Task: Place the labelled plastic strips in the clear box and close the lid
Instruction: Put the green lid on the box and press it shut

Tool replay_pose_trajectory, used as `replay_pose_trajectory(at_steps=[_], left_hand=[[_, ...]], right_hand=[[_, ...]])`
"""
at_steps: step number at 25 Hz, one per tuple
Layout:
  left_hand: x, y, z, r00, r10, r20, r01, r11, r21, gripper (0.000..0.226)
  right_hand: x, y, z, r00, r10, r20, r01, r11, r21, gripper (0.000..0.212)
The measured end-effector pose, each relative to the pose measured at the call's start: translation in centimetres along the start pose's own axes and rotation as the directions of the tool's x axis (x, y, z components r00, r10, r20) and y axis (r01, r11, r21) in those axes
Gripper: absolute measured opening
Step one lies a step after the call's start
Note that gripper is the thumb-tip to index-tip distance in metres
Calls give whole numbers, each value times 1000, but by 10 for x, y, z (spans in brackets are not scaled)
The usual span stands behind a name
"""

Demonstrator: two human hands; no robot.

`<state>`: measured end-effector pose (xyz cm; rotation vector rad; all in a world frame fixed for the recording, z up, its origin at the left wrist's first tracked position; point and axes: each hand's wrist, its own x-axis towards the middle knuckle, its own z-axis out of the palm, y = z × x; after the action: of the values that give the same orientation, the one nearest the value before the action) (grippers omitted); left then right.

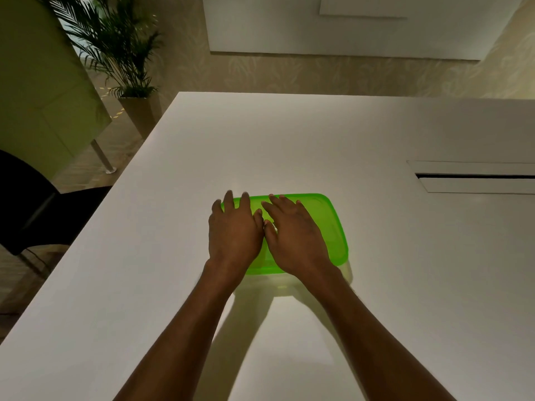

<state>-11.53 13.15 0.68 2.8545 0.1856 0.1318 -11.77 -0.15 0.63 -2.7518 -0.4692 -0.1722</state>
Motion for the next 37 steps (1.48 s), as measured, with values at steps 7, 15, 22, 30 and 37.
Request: replay_pose_trajectory(at_steps=[7,15,22,30,37], left_hand=[[0,28,8,993,111,39,-112,993,24,59],[49,24,-5,992,83,96,-72,991,-111,47],[98,3,7,978,25,209,24,974,-227,68],[125,10,16,964,28,264,44,964,-261,74],[135,18,24,976,-21,215,49,991,-123,50]], right_hand=[[-10,24,-10,998,42,35,-42,999,-15,51],[20,96,-47,954,301,-6,-301,952,-53,35],[59,135,-51,899,413,148,-428,900,88,50],[89,132,-41,880,404,250,-418,908,5,77],[99,143,-32,901,265,343,-331,931,151,62]])
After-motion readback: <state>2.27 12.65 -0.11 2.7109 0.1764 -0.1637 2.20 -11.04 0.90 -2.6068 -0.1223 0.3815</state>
